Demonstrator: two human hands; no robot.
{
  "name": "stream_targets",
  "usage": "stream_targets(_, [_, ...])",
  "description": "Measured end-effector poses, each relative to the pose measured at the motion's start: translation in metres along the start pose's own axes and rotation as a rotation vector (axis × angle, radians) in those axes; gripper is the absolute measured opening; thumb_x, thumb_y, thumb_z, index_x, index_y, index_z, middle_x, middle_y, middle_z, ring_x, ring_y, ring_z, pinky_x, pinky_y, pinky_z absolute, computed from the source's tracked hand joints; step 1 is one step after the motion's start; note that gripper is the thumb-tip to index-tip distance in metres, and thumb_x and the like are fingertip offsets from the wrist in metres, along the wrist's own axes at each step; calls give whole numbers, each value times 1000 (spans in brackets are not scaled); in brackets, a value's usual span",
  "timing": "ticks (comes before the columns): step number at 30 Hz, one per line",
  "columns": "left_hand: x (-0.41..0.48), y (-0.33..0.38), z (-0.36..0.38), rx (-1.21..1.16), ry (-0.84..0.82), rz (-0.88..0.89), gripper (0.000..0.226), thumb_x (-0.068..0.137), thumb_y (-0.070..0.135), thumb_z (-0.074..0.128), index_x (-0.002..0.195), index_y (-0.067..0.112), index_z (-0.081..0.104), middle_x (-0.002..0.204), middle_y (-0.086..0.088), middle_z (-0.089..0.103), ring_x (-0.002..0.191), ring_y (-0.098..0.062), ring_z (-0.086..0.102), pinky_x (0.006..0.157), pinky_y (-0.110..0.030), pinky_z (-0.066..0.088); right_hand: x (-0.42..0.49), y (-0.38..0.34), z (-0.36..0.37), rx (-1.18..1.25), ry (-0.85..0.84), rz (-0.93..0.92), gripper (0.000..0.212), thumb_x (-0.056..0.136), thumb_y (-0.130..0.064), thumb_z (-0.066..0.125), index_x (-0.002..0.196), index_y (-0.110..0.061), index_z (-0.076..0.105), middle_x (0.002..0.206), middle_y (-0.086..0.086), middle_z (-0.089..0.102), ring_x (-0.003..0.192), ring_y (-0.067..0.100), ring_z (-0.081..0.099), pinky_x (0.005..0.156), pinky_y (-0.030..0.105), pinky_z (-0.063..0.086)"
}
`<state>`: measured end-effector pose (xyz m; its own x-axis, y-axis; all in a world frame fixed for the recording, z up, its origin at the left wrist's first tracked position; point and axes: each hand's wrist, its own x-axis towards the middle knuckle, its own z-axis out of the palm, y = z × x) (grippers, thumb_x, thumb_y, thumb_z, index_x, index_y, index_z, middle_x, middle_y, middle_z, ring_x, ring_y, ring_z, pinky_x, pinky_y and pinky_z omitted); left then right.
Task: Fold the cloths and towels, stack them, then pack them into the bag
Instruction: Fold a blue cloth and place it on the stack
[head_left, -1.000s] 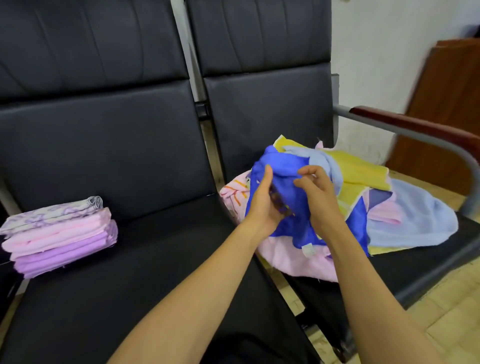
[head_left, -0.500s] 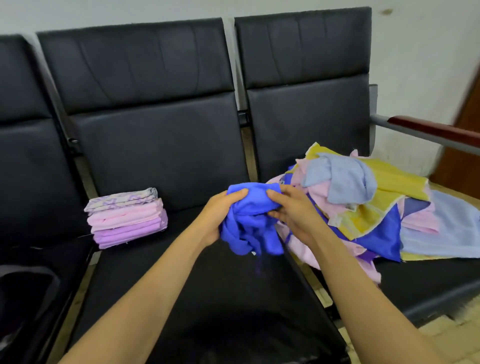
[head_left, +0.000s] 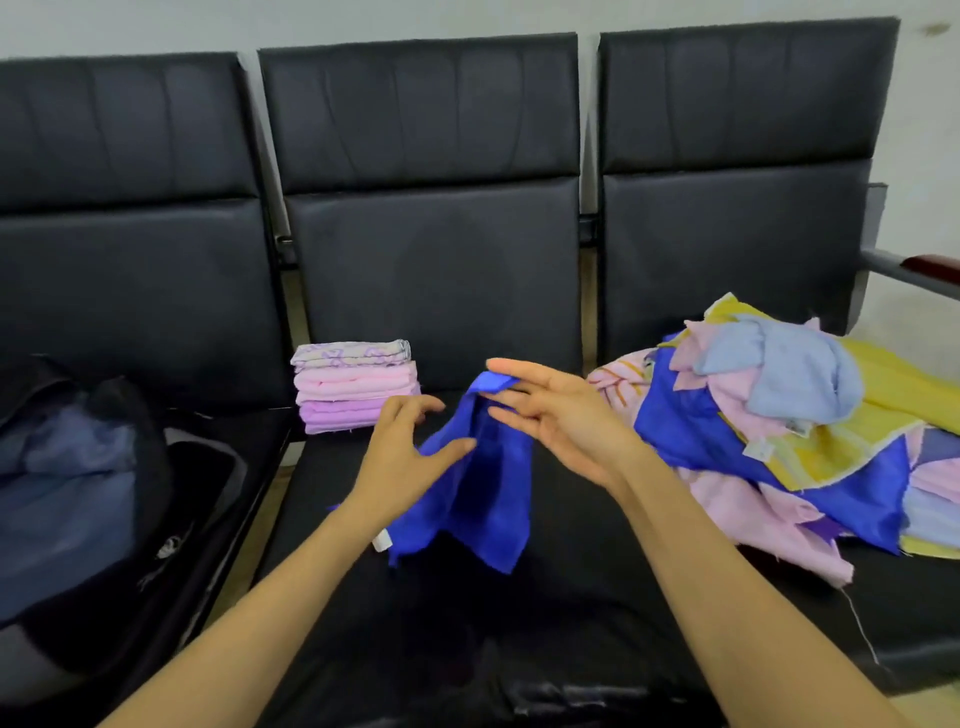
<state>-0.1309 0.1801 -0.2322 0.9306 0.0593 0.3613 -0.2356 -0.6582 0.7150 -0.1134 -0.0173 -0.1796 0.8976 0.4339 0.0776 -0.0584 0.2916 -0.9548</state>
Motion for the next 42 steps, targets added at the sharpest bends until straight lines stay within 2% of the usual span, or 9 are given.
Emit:
stream_targets(8, [-12,4,-2,-116,97,29,18,86,19,61,74,26,49,64,5,53,59,-11,43,57,-24,36,-1,3,20,-132,2,-130,42,89,13,50,112,-19,66,103,3,71,99,13,66,93,24,52])
stream_targets(14, [-11,-13,-18,-160,-35,-244,10,90,10,54,84,18,53,78,2,56,68,-12,47,58,-17,36,4,-2,7,48,263,-294,42,88,15,50,111,-17,63,93,1,71,90,8,66,85,17,52])
stream_targets(19, [-9,-37,-40,156,-144,-238,13,94,15,52,86,6,59,90,-11,61,77,-21,53,58,-27,35,7,3,-17,-310,593,-363,23,86,5,60,100,-13,66,83,-1,67,72,1,64,72,17,50])
stream_targets(23, [-13,-55,-50,310,-192,-299,19,94,25,58,78,16,57,77,-2,55,78,-24,55,65,-29,39,6,5,-33,-254,665,-275,8,93,-6,55,97,-11,61,81,2,61,67,7,61,58,15,51])
stream_targets(29, [-15,-54,-70,-616,117,-568,10,97,18,54,88,15,56,74,-4,60,59,-15,55,53,-29,56,-3,2,-39,-428,639,-51,17,101,-24,41,85,-22,45,74,2,55,46,13,56,39,20,42])
stream_targets(33, [-15,-37,-80,-1010,107,-603,11,97,22,54,100,15,61,56,9,62,40,-3,50,38,-14,40,-6,-7,-42,-457,550,84,16,101,-23,41,90,-14,48,64,8,50,33,10,46,34,19,36])
stream_targets(36, [-9,-43,-89,-959,73,-641,21,88,27,67,103,12,68,89,-2,74,74,-15,69,63,-25,52,-5,-13,-46,-341,538,199,15,101,-22,43,90,-16,50,51,2,51,29,7,42,30,15,32])
stream_targets(39, [-3,-55,-91,-777,133,-685,11,91,18,64,97,10,65,98,-7,68,75,-16,64,52,-25,52,-3,-4,-46,-357,495,407,20,100,-24,46,119,-16,48,91,11,66,53,15,65,43,23,53])
stream_targets(42, [0,-55,-82,-853,192,-565,18,100,12,48,113,7,59,98,-3,67,88,-14,65,71,-26,56,6,16,-44,-345,433,349,36,102,-21,42,135,-6,42,124,11,58,102,30,66,80,33,56])
